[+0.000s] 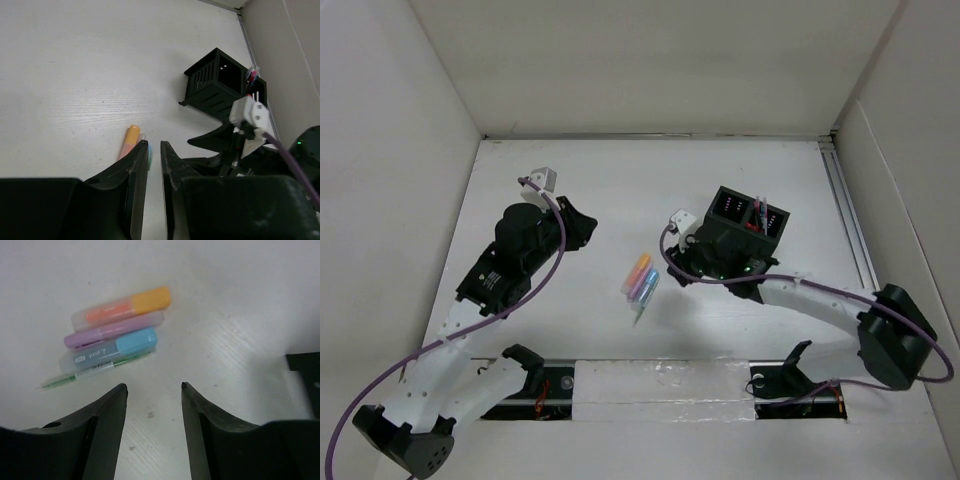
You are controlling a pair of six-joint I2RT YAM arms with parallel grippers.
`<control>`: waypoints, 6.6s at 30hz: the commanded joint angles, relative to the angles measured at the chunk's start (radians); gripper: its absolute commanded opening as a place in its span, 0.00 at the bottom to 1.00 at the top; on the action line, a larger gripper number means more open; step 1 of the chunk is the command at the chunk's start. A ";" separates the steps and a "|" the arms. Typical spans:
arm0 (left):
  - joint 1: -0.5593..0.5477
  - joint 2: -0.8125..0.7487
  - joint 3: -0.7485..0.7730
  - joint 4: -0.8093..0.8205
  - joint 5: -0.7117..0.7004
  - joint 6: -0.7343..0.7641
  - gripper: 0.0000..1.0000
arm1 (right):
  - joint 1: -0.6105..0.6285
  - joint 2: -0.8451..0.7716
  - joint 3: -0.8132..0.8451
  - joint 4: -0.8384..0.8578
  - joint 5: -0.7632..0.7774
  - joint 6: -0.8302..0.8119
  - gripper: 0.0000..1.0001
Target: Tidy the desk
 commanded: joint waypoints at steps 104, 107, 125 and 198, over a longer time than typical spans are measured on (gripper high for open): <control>-0.005 0.020 -0.071 0.069 0.037 -0.037 0.31 | -0.586 -0.274 0.066 0.062 -0.247 -0.217 0.11; -0.005 0.018 -0.081 0.076 0.039 -0.037 0.31 | -0.456 -0.268 0.057 -0.007 -0.149 -0.182 0.00; -0.005 -0.006 -0.081 -0.010 -0.073 -0.044 0.31 | 0.034 0.272 0.209 -0.090 -0.003 0.132 0.61; -0.005 -0.003 -0.067 0.011 -0.006 -0.014 0.30 | -0.052 0.418 0.316 -0.076 -0.003 -0.034 0.74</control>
